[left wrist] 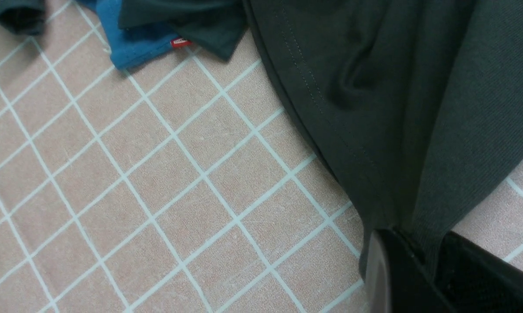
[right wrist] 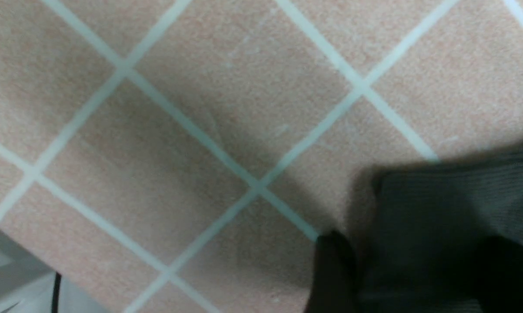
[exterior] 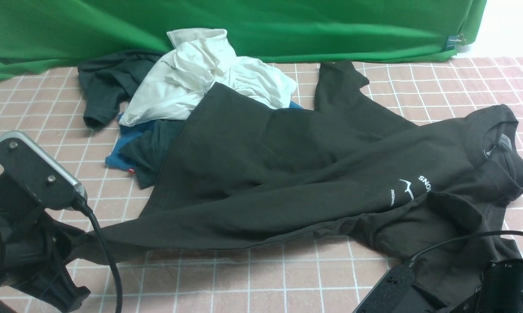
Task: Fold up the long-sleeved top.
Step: Spread the long sleeves with your arms and place them on the tabletop
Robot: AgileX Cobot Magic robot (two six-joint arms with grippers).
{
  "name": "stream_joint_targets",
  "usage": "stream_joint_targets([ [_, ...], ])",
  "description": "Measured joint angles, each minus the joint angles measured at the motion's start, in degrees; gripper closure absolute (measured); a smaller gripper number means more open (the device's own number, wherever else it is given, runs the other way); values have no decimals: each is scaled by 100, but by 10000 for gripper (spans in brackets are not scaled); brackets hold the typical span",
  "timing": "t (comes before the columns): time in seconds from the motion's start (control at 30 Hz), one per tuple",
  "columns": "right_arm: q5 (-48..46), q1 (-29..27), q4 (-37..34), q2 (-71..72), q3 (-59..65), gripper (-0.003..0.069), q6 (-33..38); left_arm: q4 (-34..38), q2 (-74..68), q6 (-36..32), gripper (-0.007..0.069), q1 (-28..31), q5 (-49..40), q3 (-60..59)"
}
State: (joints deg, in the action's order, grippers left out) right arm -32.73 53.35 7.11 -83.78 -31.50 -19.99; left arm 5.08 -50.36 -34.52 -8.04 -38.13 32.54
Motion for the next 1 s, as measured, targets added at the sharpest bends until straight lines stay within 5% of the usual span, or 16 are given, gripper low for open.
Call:
stream_joint_targets([
  [0.17,-29,-31,111,0,5,340,68,0,0,0,611,0,0,0],
  [0.2,-59,-50,189,0,5,431,95,0,0,0,611,0,0,0],
  [0.3,-85,-56,312,0,5,550,112,0,0,0,611,0,0,0],
  [0.57,-703,168,-225,327,-138,551,436,0,12,0,611,0,-6,0],
  [1.0,-3558,2142,-2320,2050,-1713,551,362,-158,146,0,611,0,-61,0],
])
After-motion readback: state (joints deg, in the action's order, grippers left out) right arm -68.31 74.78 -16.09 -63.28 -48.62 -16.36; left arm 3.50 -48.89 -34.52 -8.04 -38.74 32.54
